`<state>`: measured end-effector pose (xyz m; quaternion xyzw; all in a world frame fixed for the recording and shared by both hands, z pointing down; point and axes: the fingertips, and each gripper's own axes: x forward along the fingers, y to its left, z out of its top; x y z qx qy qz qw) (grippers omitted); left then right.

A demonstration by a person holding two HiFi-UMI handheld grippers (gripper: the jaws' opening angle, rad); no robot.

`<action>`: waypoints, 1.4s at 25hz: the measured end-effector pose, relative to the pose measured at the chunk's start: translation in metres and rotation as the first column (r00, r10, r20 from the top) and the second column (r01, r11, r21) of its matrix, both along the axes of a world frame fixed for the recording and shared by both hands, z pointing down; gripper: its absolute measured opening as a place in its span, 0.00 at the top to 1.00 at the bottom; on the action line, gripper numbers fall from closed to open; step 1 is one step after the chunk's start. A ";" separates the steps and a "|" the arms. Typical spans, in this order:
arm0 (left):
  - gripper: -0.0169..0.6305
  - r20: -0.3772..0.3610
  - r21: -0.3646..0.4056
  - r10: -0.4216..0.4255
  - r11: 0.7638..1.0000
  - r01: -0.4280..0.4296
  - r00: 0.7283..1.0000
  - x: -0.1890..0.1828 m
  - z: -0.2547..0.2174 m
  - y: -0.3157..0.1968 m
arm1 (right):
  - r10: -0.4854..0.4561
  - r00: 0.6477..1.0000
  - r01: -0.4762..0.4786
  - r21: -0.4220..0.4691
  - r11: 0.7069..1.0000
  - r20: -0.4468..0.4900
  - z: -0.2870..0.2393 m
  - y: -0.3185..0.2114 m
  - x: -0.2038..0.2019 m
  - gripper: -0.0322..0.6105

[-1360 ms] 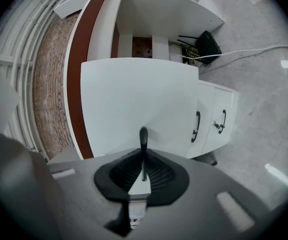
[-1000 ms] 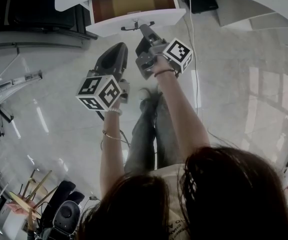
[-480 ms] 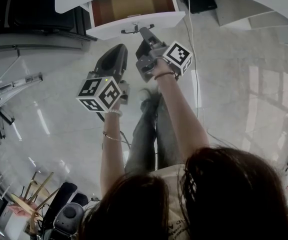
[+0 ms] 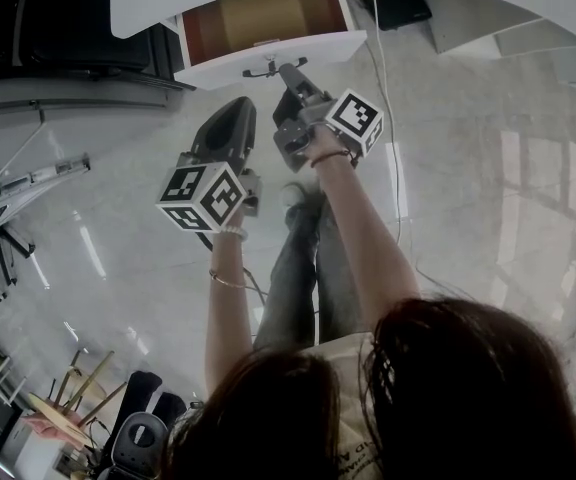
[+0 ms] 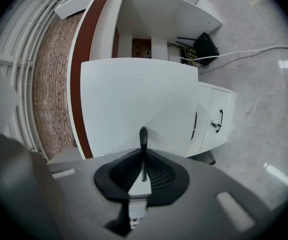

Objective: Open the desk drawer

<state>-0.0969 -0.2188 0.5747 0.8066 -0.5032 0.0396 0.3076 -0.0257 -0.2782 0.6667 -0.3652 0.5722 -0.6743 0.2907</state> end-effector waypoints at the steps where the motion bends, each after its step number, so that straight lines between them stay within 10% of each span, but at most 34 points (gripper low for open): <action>1: 0.98 0.000 -0.001 0.000 1.000 0.000 1.000 -0.001 0.000 0.001 | -0.004 1.000 0.004 -0.002 1.000 0.002 0.000 0.000 0.000 0.91; 25: 0.98 -0.006 -0.026 0.001 1.000 -0.001 1.000 -0.007 0.007 -0.015 | -0.128 0.990 0.129 0.012 0.992 -0.060 -0.002 0.003 -0.007 0.85; 35: 0.98 -0.017 -0.013 -0.001 1.000 0.001 1.000 0.021 -0.069 0.011 | -0.331 0.841 0.428 0.149 0.891 -0.428 -0.115 0.031 0.010 0.88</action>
